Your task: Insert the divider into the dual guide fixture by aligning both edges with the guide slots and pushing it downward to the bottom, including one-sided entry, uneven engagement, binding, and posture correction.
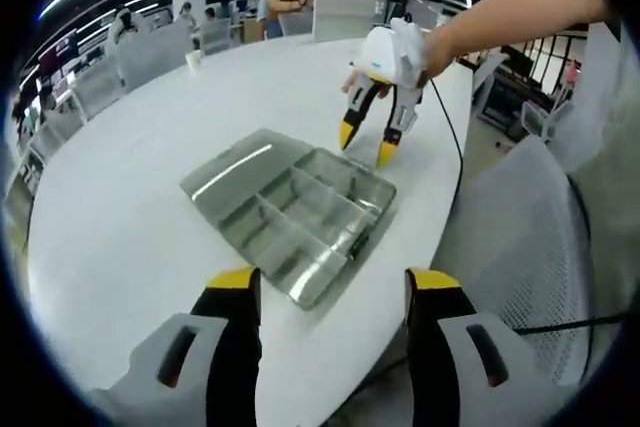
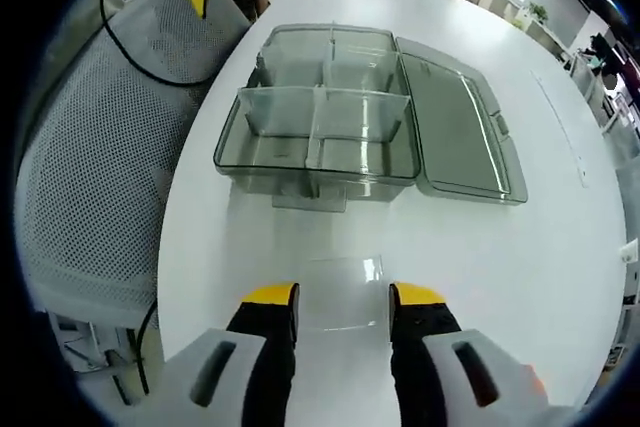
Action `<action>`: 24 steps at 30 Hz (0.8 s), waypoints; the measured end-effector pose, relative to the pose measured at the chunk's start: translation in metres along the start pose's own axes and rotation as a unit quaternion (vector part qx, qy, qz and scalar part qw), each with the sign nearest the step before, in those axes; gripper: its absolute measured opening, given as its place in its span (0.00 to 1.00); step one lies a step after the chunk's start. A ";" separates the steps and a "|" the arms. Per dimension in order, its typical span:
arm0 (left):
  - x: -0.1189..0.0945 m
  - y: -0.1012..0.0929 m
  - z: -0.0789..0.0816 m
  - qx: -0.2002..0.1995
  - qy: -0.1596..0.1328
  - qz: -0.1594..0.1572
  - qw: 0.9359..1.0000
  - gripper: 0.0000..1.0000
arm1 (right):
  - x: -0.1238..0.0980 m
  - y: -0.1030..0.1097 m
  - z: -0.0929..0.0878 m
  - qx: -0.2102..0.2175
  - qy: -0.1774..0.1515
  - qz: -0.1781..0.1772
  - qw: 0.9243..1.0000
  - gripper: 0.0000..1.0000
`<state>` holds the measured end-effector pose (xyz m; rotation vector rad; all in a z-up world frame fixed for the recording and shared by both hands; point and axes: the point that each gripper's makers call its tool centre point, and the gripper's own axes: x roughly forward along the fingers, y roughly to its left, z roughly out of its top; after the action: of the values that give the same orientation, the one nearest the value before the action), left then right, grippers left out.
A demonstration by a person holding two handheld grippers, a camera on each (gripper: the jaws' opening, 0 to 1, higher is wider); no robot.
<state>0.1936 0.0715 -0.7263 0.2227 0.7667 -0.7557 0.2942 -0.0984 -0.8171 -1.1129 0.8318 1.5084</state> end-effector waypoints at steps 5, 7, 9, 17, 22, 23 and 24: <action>-0.001 0.002 -0.002 -0.003 0.001 0.002 1.000 0.57 | 0.003 0.000 -0.003 -0.005 0.007 0.003 1.000 0.31; 0.000 0.001 -0.003 -0.003 0.002 0.002 1.000 0.57 | 0.004 0.000 -0.003 -0.004 0.009 0.004 1.000 0.31; 0.000 0.001 -0.004 -0.004 0.002 0.001 1.000 0.57 | 0.004 0.000 -0.003 -0.004 0.008 0.008 1.000 0.31; 0.000 0.002 -0.003 -0.006 0.001 0.003 1.000 0.56 | 0.005 0.001 -0.004 0.002 0.010 0.019 1.000 0.30; 0.000 0.001 -0.002 -0.005 0.000 0.003 1.000 0.56 | 0.005 0.001 -0.004 0.002 0.007 0.018 1.000 0.29; 0.000 0.001 -0.002 -0.005 0.000 0.003 1.000 0.56 | 0.005 0.001 -0.004 0.004 0.007 0.017 1.000 0.29; 0.000 0.001 -0.001 -0.004 0.000 0.003 1.000 0.56 | 0.005 0.001 -0.004 0.006 0.007 0.017 1.000 0.29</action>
<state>0.1931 0.0727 -0.7272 0.2168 0.7687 -0.7464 0.2941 -0.1009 -0.8229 -1.1067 0.8722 1.5231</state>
